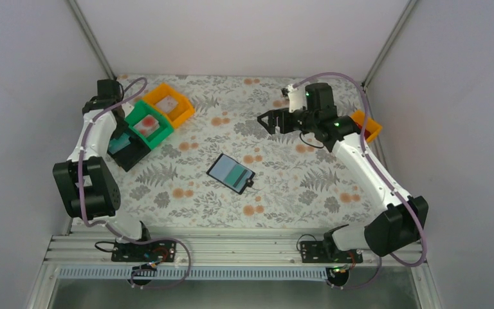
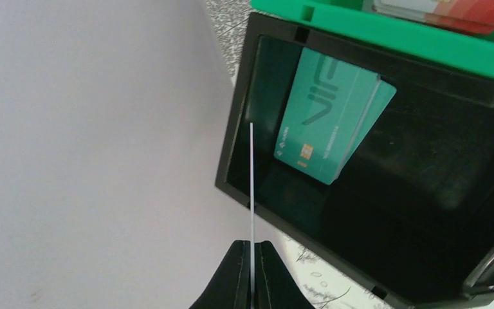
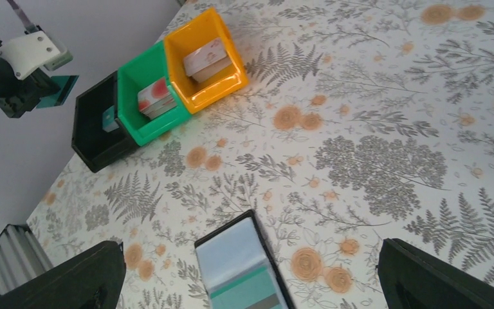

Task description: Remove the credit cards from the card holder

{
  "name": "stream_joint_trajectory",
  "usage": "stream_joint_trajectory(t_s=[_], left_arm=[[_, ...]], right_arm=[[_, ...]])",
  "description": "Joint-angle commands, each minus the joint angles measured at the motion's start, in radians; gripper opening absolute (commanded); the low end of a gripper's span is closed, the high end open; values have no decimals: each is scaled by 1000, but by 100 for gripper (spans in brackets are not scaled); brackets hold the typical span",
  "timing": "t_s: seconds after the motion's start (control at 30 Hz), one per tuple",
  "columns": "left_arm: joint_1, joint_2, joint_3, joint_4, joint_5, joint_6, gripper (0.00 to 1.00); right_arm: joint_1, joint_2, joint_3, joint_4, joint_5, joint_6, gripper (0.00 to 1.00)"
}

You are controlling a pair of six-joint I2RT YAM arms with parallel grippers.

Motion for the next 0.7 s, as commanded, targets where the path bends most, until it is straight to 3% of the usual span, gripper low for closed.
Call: stream_joint_trajectory(t_s=[0.0, 0.23, 0.67], left_arm=[[-3, 35, -11, 84, 35, -66, 2], [-5, 125, 75, 63, 90, -104, 2], [-4, 161, -47, 168, 5, -71, 2]], right_arm=[[-53, 13, -33, 60, -59, -37, 99], [-124, 40, -71, 83, -119, -44, 99], [-196, 43, -94, 106, -190, -41, 99]])
